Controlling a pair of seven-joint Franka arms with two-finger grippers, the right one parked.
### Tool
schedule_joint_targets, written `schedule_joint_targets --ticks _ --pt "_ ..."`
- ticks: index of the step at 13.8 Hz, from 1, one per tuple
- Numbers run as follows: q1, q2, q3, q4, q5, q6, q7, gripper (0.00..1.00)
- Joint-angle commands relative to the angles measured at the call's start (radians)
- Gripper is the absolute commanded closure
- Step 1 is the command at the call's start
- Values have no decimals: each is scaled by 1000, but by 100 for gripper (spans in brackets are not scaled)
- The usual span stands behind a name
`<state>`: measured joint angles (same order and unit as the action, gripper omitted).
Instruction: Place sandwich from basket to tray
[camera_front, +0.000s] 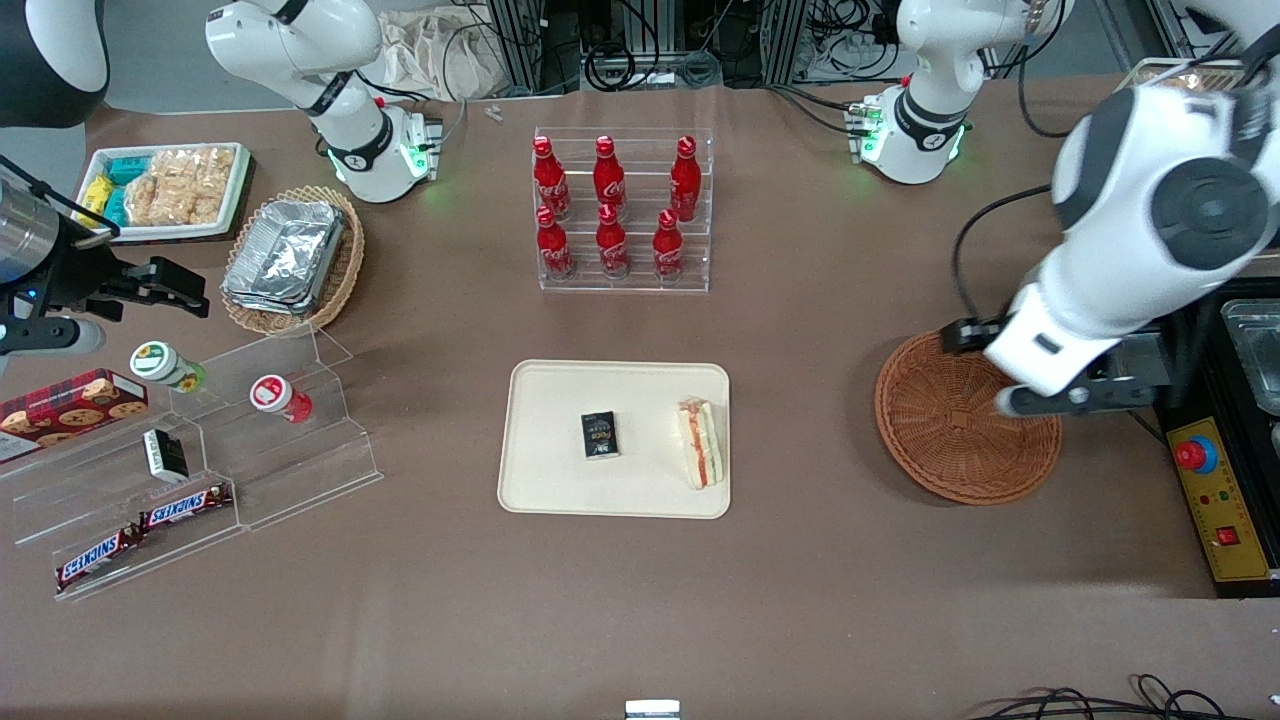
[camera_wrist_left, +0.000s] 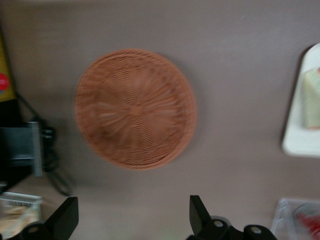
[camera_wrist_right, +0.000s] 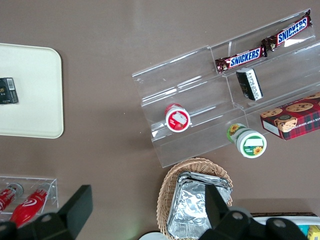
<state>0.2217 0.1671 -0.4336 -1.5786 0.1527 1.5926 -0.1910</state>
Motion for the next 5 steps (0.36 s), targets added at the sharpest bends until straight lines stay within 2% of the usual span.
schedule_joint_targets --ticks 1,5 --pt "97 -47 -10 -37 -19 -13 207 0" --pt "99 24 -8 78 -1 -37 231 0"
